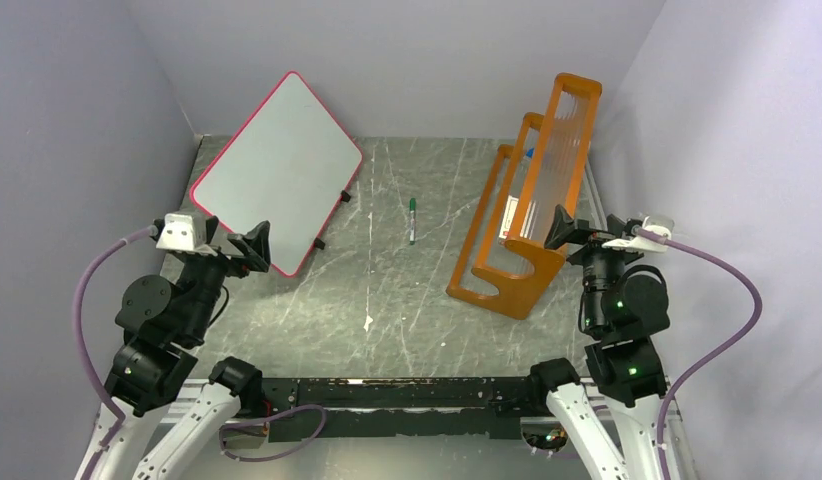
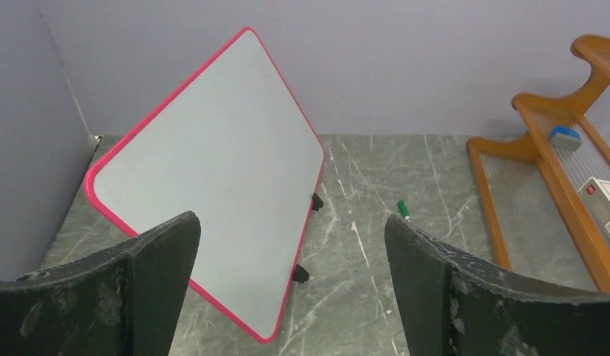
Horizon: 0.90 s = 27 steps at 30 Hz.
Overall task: Write a sentence on the whiteboard
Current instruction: Move the distractor to the center of the board.
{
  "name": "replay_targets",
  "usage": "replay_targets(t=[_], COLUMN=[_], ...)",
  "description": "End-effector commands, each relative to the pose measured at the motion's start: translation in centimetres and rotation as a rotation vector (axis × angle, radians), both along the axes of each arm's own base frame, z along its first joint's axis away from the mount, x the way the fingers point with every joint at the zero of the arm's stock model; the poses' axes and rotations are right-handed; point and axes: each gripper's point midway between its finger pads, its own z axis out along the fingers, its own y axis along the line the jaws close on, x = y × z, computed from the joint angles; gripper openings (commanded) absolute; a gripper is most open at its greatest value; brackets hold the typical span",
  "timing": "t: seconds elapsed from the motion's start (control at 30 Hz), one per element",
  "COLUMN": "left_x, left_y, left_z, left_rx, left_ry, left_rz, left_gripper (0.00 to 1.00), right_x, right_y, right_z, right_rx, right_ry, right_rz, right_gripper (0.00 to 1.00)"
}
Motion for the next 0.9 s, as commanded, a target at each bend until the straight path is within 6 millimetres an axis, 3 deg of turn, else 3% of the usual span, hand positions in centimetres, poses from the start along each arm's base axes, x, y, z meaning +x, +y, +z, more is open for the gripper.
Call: replay_targets(t=[0.0,0.4,0.87], left_x=[0.5,0.3,0.5], left_y=[0.1,0.2,0.0], left_z=[0.1,-0.1,-1.8], left_rx=[0.015,0.014,0.018], left_ry=[-0.009,-0.009,-0.016], left_rz=[0.012,0.014,0.009], left_gripper=[0.98,0.98,0.98], right_x=[-0.2,0.8,7.6], right_y=[0.2,1.5,8.1], right_z=[0.9,0.6,0.5], right_rx=[-0.006,-0.01,0.025], right_ry=[-0.014,0.038,0.295], right_rz=[0.013,0.072,0.321], right_gripper=[1.0,1.0,1.0])
